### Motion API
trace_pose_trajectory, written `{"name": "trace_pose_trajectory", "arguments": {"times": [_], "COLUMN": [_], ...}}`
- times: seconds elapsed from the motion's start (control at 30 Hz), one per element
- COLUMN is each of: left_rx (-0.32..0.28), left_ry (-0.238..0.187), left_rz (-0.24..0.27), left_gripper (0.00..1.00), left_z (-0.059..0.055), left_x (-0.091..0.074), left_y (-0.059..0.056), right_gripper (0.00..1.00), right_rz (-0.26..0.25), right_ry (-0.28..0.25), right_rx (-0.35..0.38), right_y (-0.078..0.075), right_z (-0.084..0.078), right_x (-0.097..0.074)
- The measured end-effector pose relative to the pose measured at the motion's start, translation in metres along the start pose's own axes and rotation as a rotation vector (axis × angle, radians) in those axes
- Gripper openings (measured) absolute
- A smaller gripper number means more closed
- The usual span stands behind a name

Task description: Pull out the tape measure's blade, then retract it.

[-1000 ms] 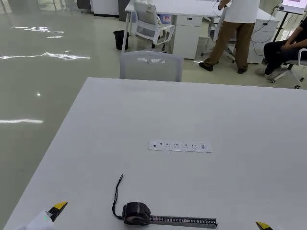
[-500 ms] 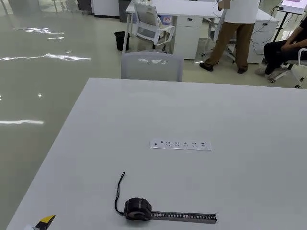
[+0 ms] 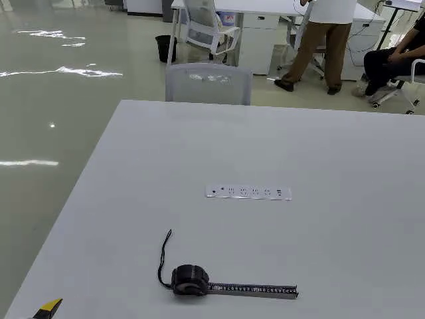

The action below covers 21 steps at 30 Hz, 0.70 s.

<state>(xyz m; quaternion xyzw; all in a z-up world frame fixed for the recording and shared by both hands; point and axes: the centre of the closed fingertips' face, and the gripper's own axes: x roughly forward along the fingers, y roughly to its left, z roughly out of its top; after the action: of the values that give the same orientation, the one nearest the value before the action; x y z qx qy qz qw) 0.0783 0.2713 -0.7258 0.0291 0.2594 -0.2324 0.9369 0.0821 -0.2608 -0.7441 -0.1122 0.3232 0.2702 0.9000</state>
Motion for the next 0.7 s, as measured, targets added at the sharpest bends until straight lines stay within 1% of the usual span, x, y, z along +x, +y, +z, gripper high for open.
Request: {"name": "trace_pose_trajectory", "arguments": {"times": [0.03,0.07,0.13,0.17,0.3,0.33,0.4,0.43,0.5,0.63,0.7], "left_rx": [-0.002,-0.005,-0.011,-0.012,-0.023,-0.023,-0.022,-0.022,-0.019,-0.025,-0.033], "left_ry": [0.003,0.007,0.012,0.012,0.003,-0.001,-0.007,-0.008,-0.008,-0.007,0.005], "left_rz": [-0.002,-0.003,-0.002,-0.002,0.006,0.009,0.014,0.015,0.019,0.021,0.026], "left_gripper": [0.99,0.99,0.99,0.99,0.99,0.99,0.99,0.99,0.99,0.99,0.99], "left_z": [-0.003,-0.005,-0.009,-0.011,-0.006,-0.004,-0.001,0.000,0.000,-0.001,-0.006], "left_x": [-0.001,0.000,-0.002,-0.004,-0.012,-0.013,-0.014,-0.014,-0.012,-0.013,-0.010], "left_y": [0.000,-0.002,-0.002,-0.001,-0.006,-0.005,-0.003,-0.002,0.002,0.002,0.004], "right_gripper": [1.00,1.00,1.00,1.00,1.00,1.00,1.00,1.00,1.00,1.00,1.00], "right_rz": [-0.002,-0.002,0.002,-0.004,-0.014,-0.015,-0.018,-0.019,-0.019,-0.028,-0.027], "right_ry": [0.001,0.003,-0.002,0.002,-0.002,-0.005,-0.011,-0.013,-0.011,-0.010,-0.013], "right_rx": [-0.006,-0.013,-0.010,-0.013,0.000,0.002,0.003,0.000,0.004,0.017,0.029], "right_y": [0.002,0.005,0.005,0.005,0.001,0.000,0.002,0.000,-0.002,-0.002,-0.003], "right_z": [0.002,0.003,-0.001,-0.001,-0.003,-0.003,0.005,0.002,-0.001,-0.001,-0.004], "right_x": [-0.002,-0.004,-0.004,-0.005,-0.006,-0.005,-0.010,-0.007,-0.007,-0.010,-0.010]}}
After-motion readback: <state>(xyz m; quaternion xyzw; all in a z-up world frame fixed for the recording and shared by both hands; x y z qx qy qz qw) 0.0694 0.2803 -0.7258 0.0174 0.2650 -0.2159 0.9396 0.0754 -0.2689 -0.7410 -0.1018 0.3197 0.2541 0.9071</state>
